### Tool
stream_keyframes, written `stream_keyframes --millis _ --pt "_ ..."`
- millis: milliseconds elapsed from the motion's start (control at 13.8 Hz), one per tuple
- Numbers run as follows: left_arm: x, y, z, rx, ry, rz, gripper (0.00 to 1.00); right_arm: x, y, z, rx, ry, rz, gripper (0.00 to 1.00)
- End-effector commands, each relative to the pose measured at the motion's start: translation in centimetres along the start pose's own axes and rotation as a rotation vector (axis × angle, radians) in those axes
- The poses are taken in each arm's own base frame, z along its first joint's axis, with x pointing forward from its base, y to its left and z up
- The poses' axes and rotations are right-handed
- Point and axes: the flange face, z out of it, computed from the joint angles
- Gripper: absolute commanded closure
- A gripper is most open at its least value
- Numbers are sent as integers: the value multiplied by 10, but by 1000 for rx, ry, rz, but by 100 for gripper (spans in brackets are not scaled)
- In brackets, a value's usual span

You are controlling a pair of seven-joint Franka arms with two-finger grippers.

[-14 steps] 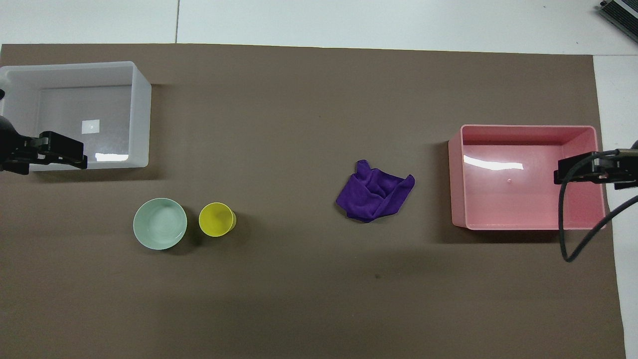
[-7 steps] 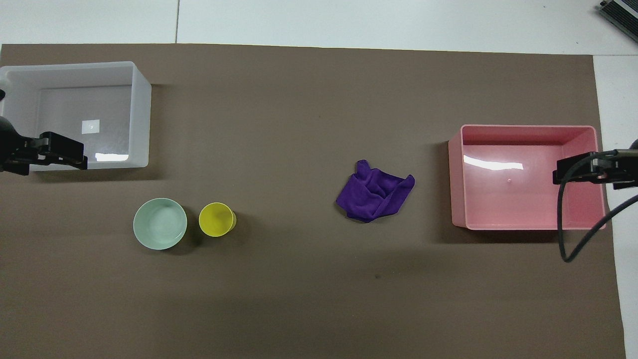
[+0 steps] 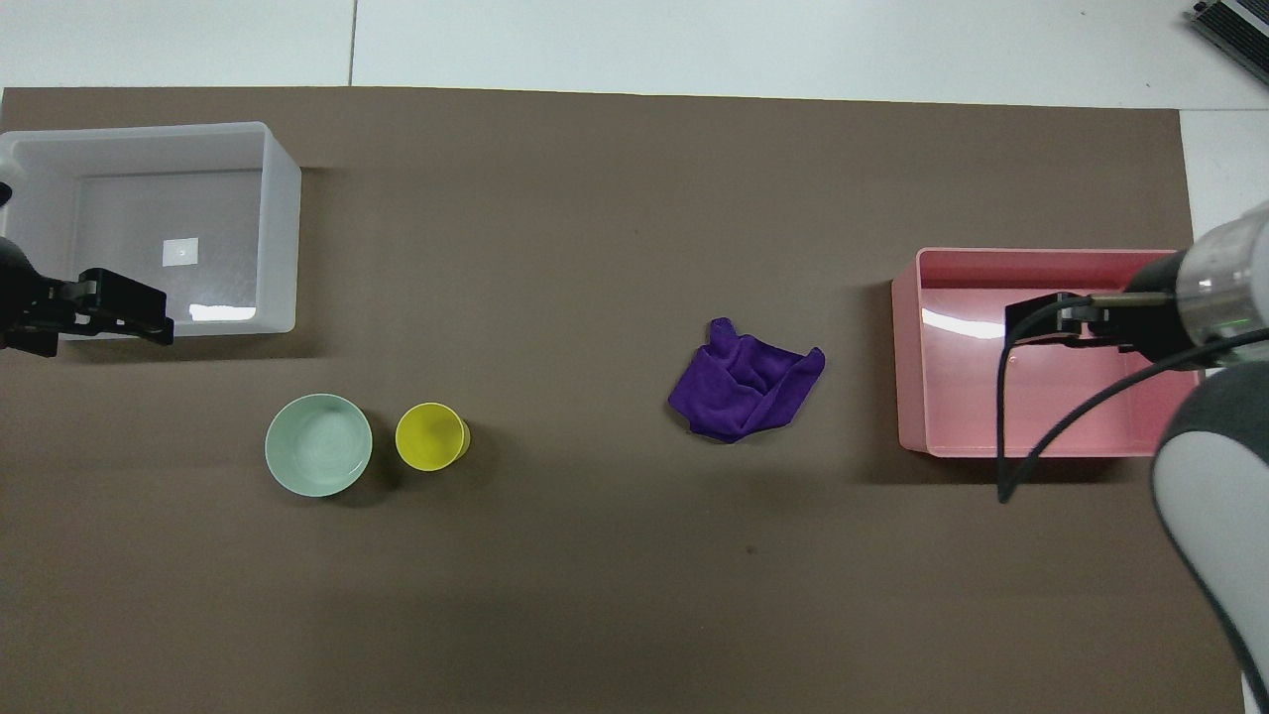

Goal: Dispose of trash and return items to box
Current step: 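Reach the right gripper to the purple cloth while the left gripper reaches the bowl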

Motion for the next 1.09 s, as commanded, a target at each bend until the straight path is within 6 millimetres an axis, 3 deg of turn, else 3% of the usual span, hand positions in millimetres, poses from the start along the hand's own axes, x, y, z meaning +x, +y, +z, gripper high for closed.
stream_keyframes --millis 0,291,509,727,873,1018 --pt "-5 -1 33 15 -113 3 0 -3 -48 60 14 45 16 0" --pt "-25 4 102 22 -112 17 0 6 -111 128 38 58 27 0" --pt "-48 20 181 20 -83 51 0 5 -161 192 57 85 23 0" --pt "-52 16 228 18 -65 46 0 -3 -176 236 74 113 2 0" --pt "-59 14 252 17 -45 46 0 -15 -194 264 73 107 -47 0" --pt "-61 13 266 17 -36 44 0 -20 -194 289 63 93 -63 0"
